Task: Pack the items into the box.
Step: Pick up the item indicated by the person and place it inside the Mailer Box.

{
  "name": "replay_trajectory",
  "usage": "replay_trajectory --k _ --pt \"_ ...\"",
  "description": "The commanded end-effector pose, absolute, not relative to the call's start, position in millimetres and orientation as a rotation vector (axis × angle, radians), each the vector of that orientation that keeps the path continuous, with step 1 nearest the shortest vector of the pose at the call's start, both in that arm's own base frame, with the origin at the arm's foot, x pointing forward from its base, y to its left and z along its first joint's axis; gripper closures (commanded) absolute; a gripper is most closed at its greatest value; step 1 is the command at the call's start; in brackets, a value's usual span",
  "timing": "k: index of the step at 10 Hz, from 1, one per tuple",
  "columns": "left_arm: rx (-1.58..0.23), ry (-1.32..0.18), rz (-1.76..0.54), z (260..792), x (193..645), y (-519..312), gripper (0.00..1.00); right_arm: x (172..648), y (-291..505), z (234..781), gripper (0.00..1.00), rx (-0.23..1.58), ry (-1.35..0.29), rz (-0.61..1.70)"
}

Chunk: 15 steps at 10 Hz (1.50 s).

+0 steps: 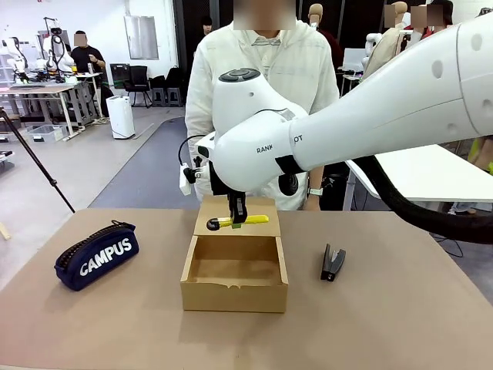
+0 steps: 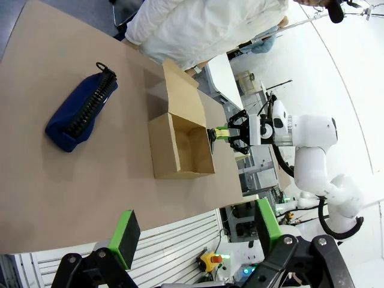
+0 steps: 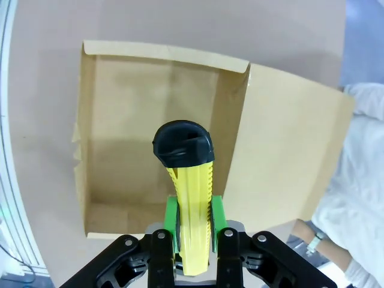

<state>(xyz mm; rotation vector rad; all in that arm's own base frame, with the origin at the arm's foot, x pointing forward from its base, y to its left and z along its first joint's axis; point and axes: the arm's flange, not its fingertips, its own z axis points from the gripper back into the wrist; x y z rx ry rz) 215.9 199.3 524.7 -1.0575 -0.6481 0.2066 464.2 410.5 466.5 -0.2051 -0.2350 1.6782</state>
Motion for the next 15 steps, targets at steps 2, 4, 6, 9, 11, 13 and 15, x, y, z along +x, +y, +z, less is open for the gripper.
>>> replay_trajectory --k 2,4,6,9,11,13,15 --pt "-1.069 -0.666 0.188 525.0 216.9 199.7 0.00 440.8 430.0 410.8 1.00 -0.054 -0.225 1.662" --pt "-1.069 -0.666 0.188 525.0 216.9 199.7 0.00 430.5 435.2 382.3 1.00 -0.056 -0.162 1.620" --pt "-1.069 -0.666 0.188 525.0 216.9 199.7 0.00 440.4 416.3 350.5 1.00 -0.009 -0.090 1.547" --pt "-1.069 -0.666 0.188 525.0 216.9 199.7 0.00 442.7 400.6 351.1 1.00 -0.027 -0.118 1.512" --pt "-1.069 -0.666 0.188 525.0 216.9 199.7 0.00 449.4 397.2 346.3 1.00 -0.046 -0.142 1.494" --pt "-1.069 -0.666 0.188 525.0 216.9 199.7 0.00 451.3 396.6 345.4 0.42 -0.072 -0.152 1.474" --pt "-1.069 -0.666 0.188 525.0 216.9 199.7 0.00 449.3 396.6 348.3 0.00 -0.086 -0.154 1.473"
